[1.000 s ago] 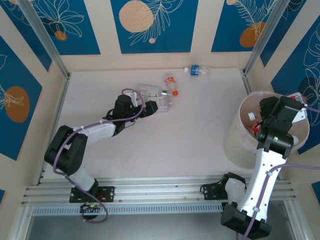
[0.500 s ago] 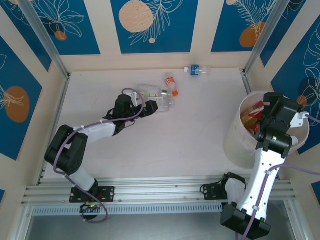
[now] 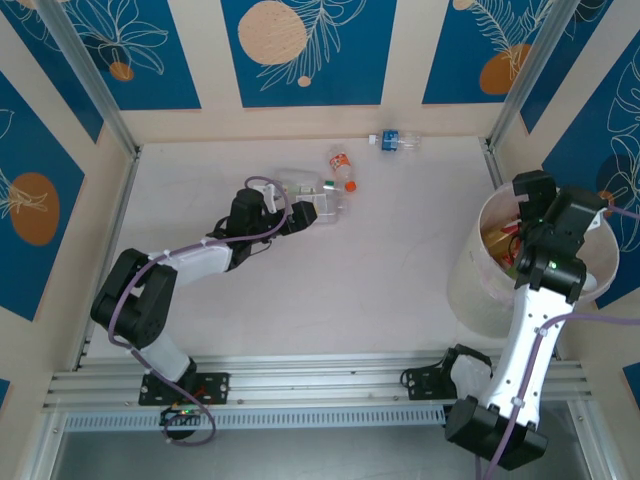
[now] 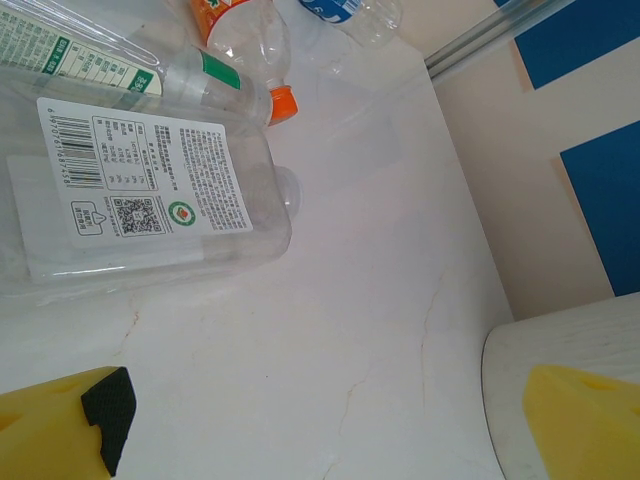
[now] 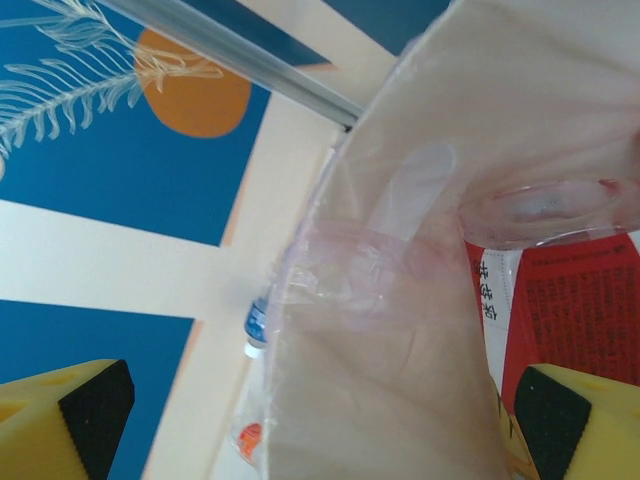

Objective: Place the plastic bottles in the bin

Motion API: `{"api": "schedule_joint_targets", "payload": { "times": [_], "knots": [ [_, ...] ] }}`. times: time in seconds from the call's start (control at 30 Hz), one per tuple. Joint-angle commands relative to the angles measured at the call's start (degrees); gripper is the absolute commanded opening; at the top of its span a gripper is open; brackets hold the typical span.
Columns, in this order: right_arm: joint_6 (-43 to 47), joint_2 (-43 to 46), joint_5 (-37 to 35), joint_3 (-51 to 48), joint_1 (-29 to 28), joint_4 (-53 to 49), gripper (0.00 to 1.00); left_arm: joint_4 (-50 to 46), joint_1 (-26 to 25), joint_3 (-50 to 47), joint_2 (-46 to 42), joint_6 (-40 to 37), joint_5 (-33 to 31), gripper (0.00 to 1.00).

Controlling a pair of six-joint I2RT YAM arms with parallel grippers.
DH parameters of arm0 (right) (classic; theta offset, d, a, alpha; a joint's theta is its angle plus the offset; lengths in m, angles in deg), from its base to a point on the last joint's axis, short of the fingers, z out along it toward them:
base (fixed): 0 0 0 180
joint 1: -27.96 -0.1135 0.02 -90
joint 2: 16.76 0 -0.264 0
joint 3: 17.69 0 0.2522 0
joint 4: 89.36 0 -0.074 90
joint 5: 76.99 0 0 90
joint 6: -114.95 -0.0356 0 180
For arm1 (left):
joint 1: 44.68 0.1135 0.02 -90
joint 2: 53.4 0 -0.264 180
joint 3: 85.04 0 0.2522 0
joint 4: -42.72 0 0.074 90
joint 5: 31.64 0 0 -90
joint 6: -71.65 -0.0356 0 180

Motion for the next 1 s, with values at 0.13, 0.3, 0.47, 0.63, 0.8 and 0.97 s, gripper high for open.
{"api": "schedule_joint_targets", "payload": {
  "times": [0.13,0.3,0.47,0.63,0.8,0.97],
  "knots": [
    [3.7,-4.18,3.67,-2.59,0.07,-0.1,1.0,-1.3,-0.47,0.75,-0.17,-1.05,0.22,1.0],
    [5.23,-2.92,3.77,0.25,-0.09,-0.18,1.0,-1.7,-0.49,1.22,0.5,-1.25,0.2,1.0],
    [8.2,-0.77,13.47,1.77,-0.72,1.64,1.0,-1.33,-0.49,1.24,1.33,-0.62,0.5,1.0],
    [23.22,-3.38,16.76,11.69,-2.92,-10.03,1.0,-2.36,-0.49,1.64,1.22,-1.11,0.28,1.0],
    [36.97,-7.27,15.69,17.81,-2.64,-22.03,1.0,-1.91,-0.49,0.58,0.64,-1.02,-3.9,1.0],
    [37.56,-11.02,14.89,18.49,-2.62,-26.2,1.0,-0.82,-0.48,0.17,0.64,-0.62,-5.5,1.0]
  ]
}}
